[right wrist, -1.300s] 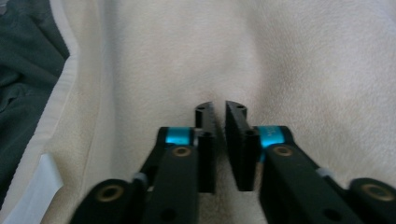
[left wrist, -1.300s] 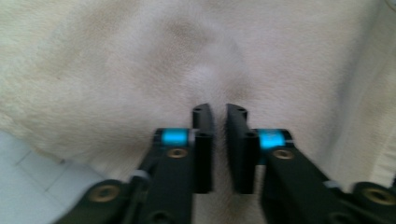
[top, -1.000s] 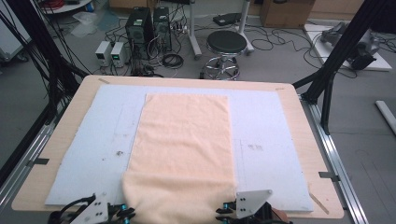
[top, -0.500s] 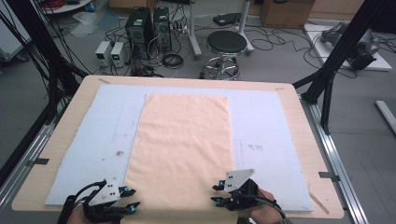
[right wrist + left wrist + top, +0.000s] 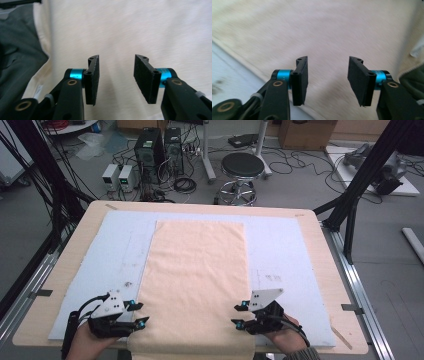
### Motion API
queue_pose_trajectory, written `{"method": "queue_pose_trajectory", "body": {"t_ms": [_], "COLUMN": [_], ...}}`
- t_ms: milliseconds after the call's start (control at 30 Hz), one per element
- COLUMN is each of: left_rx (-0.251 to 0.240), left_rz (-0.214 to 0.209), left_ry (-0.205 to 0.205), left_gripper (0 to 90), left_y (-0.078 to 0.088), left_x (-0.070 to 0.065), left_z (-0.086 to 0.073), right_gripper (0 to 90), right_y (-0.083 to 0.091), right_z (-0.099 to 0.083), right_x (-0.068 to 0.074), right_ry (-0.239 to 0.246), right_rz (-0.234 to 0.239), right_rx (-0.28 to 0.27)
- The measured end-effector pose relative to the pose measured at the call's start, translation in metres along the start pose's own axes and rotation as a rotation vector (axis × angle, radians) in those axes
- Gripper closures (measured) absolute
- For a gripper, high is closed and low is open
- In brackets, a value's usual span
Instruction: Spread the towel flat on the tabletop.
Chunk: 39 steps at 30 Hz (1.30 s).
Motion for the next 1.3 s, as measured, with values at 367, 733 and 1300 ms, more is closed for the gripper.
{"method": "queue_pose_trajectory", "body": {"t_ms": [367, 733, 1300], "left_rx": [-0.048, -0.056, -0.070], "left_rz": [0.068, 0.121, 0.125], "left_ry": [0.040, 0.064, 0.067], "left_gripper": [35.8, 31.8, 30.6], "left_y": [-0.021, -0.041, -0.057], "left_x": [0.046, 0.085, 0.099], "left_z": [0.028, 0.049, 0.065], "right_gripper": [34.6, 27.7, 22.5], "right_y": [-0.005, -0.017, -0.035], "right_z": [0.030, 0.050, 0.063], "right_x": [-0.054, -0.101, -0.131], "right_ry": [-0.086, -0.113, -0.122], "right_rz": [-0.117, -0.164, -0.205], "right_rx": [-0.073, -0.089, -0.078]}}
Point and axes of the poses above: each handheld gripper's, and its own axes: y roughly backward along the jaws, z roughly out of its top, x roughly to its left, the point moved 5 cm from there along -y, roughly forward along the jaws, and after that the axes turned 12 degrees about -x, right-handed, at the moved point
